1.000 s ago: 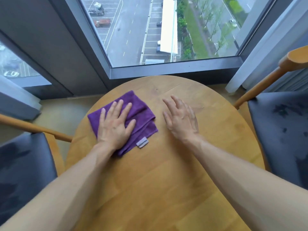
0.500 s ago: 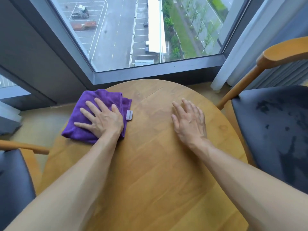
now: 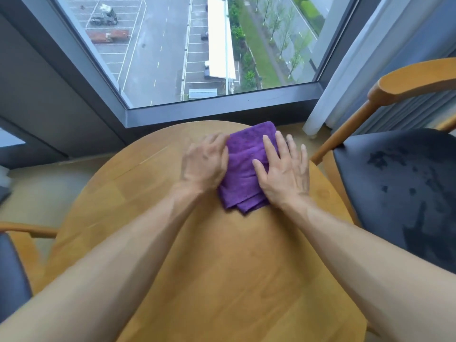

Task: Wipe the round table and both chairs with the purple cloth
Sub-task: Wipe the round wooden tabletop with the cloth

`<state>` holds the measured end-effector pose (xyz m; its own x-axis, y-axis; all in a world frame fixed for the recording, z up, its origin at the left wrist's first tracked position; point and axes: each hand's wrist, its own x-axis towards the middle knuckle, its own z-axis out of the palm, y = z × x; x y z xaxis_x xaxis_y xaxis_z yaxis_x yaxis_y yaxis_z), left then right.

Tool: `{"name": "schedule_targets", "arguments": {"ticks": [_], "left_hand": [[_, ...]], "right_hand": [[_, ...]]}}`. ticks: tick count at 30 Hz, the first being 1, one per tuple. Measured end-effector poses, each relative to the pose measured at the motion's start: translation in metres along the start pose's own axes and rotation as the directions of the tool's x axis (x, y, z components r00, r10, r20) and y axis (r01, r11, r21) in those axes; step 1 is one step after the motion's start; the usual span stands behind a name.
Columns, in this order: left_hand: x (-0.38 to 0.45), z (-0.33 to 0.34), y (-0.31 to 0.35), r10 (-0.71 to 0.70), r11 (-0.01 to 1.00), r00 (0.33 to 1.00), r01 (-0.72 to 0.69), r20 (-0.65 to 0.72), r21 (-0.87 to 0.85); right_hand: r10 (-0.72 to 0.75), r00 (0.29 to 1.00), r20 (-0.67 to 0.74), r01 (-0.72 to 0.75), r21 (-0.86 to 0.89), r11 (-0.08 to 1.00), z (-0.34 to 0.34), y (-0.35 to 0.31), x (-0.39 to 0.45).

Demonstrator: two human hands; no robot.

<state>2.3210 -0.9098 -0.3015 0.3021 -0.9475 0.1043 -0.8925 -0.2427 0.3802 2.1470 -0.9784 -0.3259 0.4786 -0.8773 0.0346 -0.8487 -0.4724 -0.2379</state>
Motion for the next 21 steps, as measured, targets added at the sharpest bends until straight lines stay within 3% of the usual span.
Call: {"name": "schedule_targets", "arguments": {"ticks": [2, 5, 7, 9, 12, 16, 19, 21], "left_hand": [[-0.016, -0.021, -0.057, -0.154, 0.972, 0.988, 0.153, -0.009, 0.179], [-0.057, -0.049, -0.127, -0.286, 0.917, 0.956, 0.252, 0.066, 0.31], [-0.085, -0.056, -0.148, -0.285, 0.919, 0.95, 0.234, 0.125, 0.318], [-0.104, -0.058, -0.161, -0.274, 0.932, 0.949, 0.222, 0.155, 0.286], [-0.11, -0.055, -0.164, -0.269, 0.945, 0.957, 0.242, 0.107, 0.219], [-0.112, -0.049, -0.163, -0.271, 0.945, 0.96, 0.252, 0.066, 0.206], [-0.113, -0.046, -0.164, -0.284, 0.941, 0.956, 0.262, 0.079, 0.215], [-0.114, -0.043, -0.165, -0.311, 0.929, 0.946, 0.283, 0.088, 0.239]], "right_hand": [[-0.006, 0.999, 0.036, 0.011, -0.128, 0.992, 0.011, -0.019, 0.016], [0.058, 0.994, 0.091, -0.047, -0.117, 0.992, 0.029, -0.059, 0.03], [0.079, 0.993, 0.093, -0.067, -0.118, 0.991, 0.037, -0.082, 0.032], [0.011, 0.993, 0.115, 0.004, -0.134, 0.991, 0.043, -0.109, 0.033], [-0.193, 0.971, 0.139, 0.21, -0.117, 0.971, 0.048, -0.144, 0.024], [-0.446, 0.874, 0.194, 0.469, -0.092, 0.878, 0.054, -0.164, 0.006], [-0.468, 0.866, 0.176, 0.489, -0.106, 0.866, 0.045, -0.135, 0.023], [-0.371, 0.913, 0.168, 0.394, -0.133, 0.909, 0.036, -0.1, 0.044]]}}
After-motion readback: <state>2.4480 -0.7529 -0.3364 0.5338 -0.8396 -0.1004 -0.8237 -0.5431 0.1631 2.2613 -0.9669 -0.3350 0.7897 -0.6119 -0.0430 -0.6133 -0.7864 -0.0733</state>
